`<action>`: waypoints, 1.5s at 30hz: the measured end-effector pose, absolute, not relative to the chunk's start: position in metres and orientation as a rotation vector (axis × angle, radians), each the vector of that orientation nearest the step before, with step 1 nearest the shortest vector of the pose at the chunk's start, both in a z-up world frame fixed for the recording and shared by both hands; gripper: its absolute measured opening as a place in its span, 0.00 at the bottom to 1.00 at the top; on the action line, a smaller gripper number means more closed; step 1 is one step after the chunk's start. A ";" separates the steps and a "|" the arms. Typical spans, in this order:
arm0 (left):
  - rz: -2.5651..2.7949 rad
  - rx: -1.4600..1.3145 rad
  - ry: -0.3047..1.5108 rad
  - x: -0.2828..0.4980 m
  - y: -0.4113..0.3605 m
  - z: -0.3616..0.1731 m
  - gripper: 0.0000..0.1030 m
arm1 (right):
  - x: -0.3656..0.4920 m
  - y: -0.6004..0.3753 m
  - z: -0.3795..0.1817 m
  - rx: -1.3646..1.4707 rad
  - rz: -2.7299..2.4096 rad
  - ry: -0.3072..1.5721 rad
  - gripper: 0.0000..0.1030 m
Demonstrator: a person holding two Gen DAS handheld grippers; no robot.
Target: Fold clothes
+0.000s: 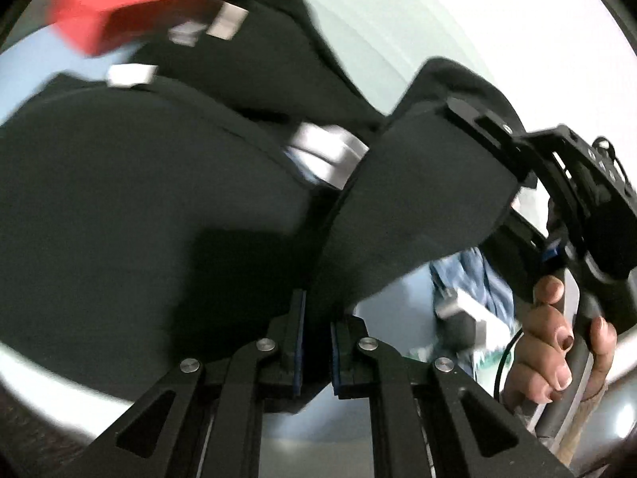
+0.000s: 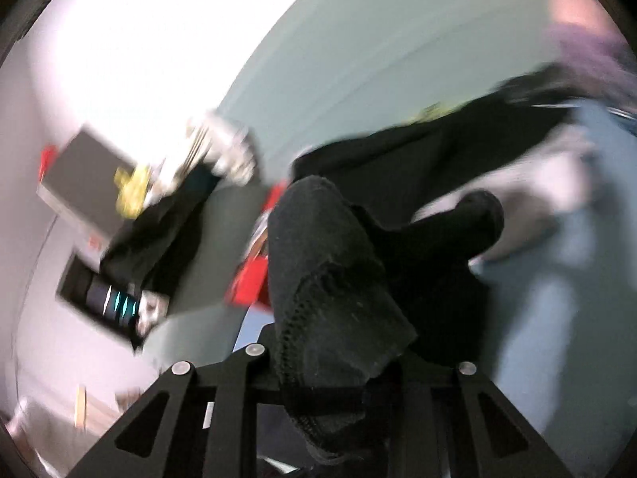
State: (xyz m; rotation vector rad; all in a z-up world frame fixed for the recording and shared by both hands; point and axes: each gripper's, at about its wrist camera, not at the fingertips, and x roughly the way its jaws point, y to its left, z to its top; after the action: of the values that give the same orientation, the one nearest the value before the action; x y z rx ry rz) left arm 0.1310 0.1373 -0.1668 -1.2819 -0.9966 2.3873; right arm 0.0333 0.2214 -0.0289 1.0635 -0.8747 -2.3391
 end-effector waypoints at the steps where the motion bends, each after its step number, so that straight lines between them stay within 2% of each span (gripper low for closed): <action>1: 2.398 -1.285 -1.055 0.137 0.125 -0.170 0.10 | 0.026 0.197 -0.029 1.089 -2.309 -0.819 0.25; 6: 2.340 -1.331 -1.387 0.165 0.088 -0.208 0.10 | 0.003 0.083 -0.060 1.307 -2.162 -0.507 0.26; 7: 2.298 -1.365 -1.423 0.168 0.087 -0.219 0.10 | -0.001 0.062 -0.073 1.377 -2.132 -0.421 0.29; 9: 2.252 -1.431 -1.457 0.170 0.086 -0.238 0.10 | -0.008 0.023 -0.098 1.506 -2.065 -0.257 0.45; 11: 2.230 -1.468 -1.494 0.170 0.080 -0.247 0.10 | -0.009 0.003 -0.114 1.598 -2.005 -0.179 0.45; 13: 2.196 -1.456 -1.558 0.171 0.070 -0.252 0.10 | -0.006 0.010 -0.109 1.585 -1.951 -0.284 0.52; 15: 2.178 -1.460 -1.609 0.173 0.062 -0.257 0.10 | -0.004 0.035 -0.094 1.515 -1.945 -0.421 0.69; 18: 2.112 -1.539 -1.663 0.174 0.064 -0.267 0.10 | -0.001 0.084 -0.059 1.381 -2.092 -0.499 0.74; 20: 2.072 -1.604 -1.660 0.173 0.069 -0.271 0.10 | 0.004 0.112 -0.044 1.325 -2.216 -0.482 0.74; 22: 2.036 -1.666 -1.621 0.171 0.073 -0.269 0.12 | 0.008 0.131 -0.045 1.320 -2.286 -0.446 0.65; 23: 2.032 -1.676 -1.588 0.170 0.072 -0.265 0.19 | 0.011 0.137 -0.052 1.343 -2.293 -0.428 0.52; 24: 2.044 -1.662 -1.559 0.174 0.064 -0.258 0.32 | 0.014 0.143 -0.059 1.366 -2.301 -0.410 0.46; 25: 2.073 -1.622 -1.546 0.178 0.056 -0.248 0.41 | 0.017 0.148 -0.068 1.395 -2.294 -0.401 0.46; 26: 2.103 -1.579 -1.534 0.182 0.047 -0.237 0.53 | 0.021 0.151 -0.082 1.430 -2.266 -0.407 0.46; 27: 2.161 -1.516 -1.513 0.186 0.037 -0.224 0.56 | 0.024 0.153 -0.093 1.455 -2.244 -0.403 0.46; 31: 2.368 -1.392 -1.370 0.178 0.005 -0.187 0.56 | 0.038 0.144 -0.137 1.559 -2.158 -0.386 0.46; 33: 2.283 -1.454 -1.446 0.164 -0.005 -0.195 0.56 | 0.043 0.141 -0.156 1.607 -2.112 -0.412 0.46; 37: 1.938 -1.569 -1.779 0.143 -0.007 -0.231 0.56 | 0.048 0.145 -0.178 1.654 -2.064 -0.513 0.51; 39: 1.880 -1.584 -1.867 0.136 0.001 -0.243 0.56 | 0.048 0.147 -0.180 1.649 -2.055 -0.536 0.51; 41: 1.907 -1.624 -1.858 0.130 0.005 -0.243 0.54 | 0.047 0.148 -0.183 1.647 -2.048 -0.538 0.51; 42: 1.945 -1.649 -1.814 0.127 0.006 -0.239 0.44 | 0.047 0.147 -0.185 1.652 -2.043 -0.534 0.51; 43: 2.009 -1.676 -1.707 0.123 0.010 -0.230 0.37 | 0.046 0.147 -0.186 1.657 -2.039 -0.530 0.51; 44: 2.073 -1.701 -1.593 0.119 0.014 -0.221 0.33 | 0.047 0.147 -0.187 1.657 -2.037 -0.526 0.51; 45: 2.179 -1.700 -1.359 0.115 0.023 -0.204 0.33 | 0.047 0.147 -0.187 1.658 -2.035 -0.521 0.51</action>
State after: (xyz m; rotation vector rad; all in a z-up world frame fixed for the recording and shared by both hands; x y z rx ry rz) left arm 0.1150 0.0234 -0.2035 -1.7004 -1.3593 2.1793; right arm 0.0469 0.1472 -0.1871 1.6576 -0.5214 -2.0354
